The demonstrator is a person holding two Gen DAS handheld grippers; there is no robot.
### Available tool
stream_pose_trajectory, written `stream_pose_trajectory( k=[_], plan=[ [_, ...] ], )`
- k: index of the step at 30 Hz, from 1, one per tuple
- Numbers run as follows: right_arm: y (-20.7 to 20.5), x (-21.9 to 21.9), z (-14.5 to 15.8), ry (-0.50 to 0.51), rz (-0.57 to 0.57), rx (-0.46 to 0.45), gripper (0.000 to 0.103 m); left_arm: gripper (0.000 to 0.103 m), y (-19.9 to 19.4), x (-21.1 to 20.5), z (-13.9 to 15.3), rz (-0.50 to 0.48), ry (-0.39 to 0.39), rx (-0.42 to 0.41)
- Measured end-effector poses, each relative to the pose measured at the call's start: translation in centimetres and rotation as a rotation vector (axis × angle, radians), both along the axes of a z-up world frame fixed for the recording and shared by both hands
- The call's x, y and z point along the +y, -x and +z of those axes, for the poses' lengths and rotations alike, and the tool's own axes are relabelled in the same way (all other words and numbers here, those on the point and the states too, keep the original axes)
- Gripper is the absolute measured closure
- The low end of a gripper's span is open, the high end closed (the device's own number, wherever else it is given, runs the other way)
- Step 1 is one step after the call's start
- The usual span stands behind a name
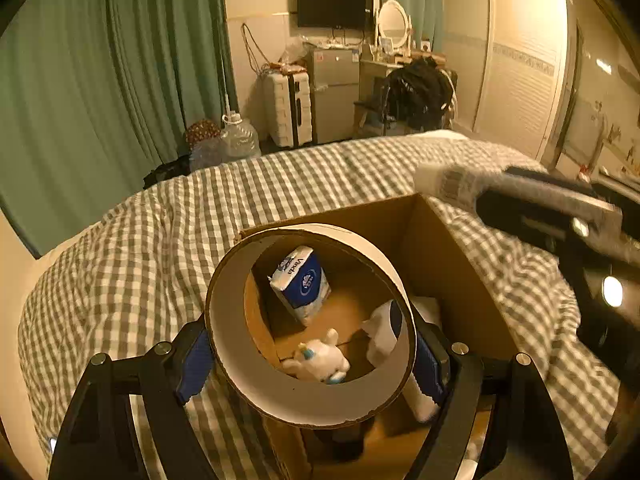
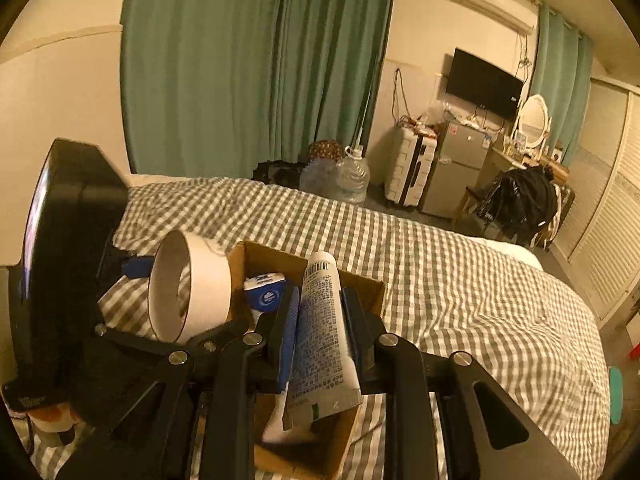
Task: Organize objects
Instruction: 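Carry the dryer ring and toothpaste tube into the box and release both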
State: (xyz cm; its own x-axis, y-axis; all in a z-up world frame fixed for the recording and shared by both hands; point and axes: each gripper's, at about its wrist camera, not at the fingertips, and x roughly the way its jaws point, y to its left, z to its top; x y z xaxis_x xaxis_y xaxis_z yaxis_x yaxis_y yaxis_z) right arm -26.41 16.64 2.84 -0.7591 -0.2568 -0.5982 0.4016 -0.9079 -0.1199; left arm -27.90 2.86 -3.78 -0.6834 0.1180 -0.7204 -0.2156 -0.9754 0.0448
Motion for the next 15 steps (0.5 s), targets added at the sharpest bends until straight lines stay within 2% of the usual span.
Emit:
stream_pose_trajectory(
  k=[5, 9, 15],
  plan=[
    [4.1, 0.0, -2.3, 0.001, 0.014, -0.056, 0.082, 0.020, 1.9, -0.5, -2.3, 0.012, -0.050, -0.059],
    [6.2, -0.1, -4.7, 0.017, 0.026, -0.107, 0.082, 0.020, 2.2, -0.1, -3.6, -0.007, -0.044, -0.081],
    [6.6, 0.1, -6.5, 0.008, 0.023, -0.142, 0.081, 0.020, 1.6, 0.1, -4.2, -0.025, -0.042, -0.082]
  ],
)
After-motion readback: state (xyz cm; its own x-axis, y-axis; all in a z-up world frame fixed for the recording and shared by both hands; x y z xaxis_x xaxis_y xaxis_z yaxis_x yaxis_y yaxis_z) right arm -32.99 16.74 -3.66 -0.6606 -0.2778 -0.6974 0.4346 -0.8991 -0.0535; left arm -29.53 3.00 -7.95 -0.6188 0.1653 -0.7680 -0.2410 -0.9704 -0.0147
